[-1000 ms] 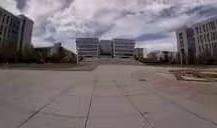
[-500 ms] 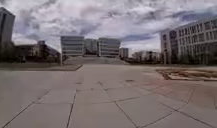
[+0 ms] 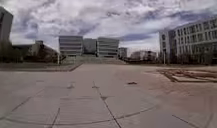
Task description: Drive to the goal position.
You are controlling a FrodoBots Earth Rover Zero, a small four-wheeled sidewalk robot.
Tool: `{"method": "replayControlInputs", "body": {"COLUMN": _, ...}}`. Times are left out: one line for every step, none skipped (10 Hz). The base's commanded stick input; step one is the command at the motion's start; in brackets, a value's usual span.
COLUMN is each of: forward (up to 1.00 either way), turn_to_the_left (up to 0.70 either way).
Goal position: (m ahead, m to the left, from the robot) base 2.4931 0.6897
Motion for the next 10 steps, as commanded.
{"method": "replayControlInputs", "body": {"forward": 1.0, "turn_to_the_left": 0.24}}
{"method": "replayControlInputs", "body": {"forward": 1.0, "turn_to_the_left": 0.4}}
{"method": "replayControlInputs", "body": {"forward": 1.0, "turn_to_the_left": 0.4}}
{"method": "replayControlInputs", "body": {"forward": 1.0, "turn_to_the_left": 0.4}}
{"method": "replayControlInputs", "body": {"forward": 1.0, "turn_to_the_left": 0.4}}
{"method": "replayControlInputs", "body": {"forward": 1.0, "turn_to_the_left": 0.21}}
{"method": "replayControlInputs", "body": {"forward": 1.0, "turn_to_the_left": 0.0}}
{"method": "replayControlInputs", "body": {"forward": 1.0, "turn_to_the_left": 0.0}}
{"method": "replayControlInputs", "body": {"forward": 1.0, "turn_to_the_left": 0.0}}
{"method": "replayControlInputs", "body": {"forward": 1.0, "turn_to_the_left": 0.0}}
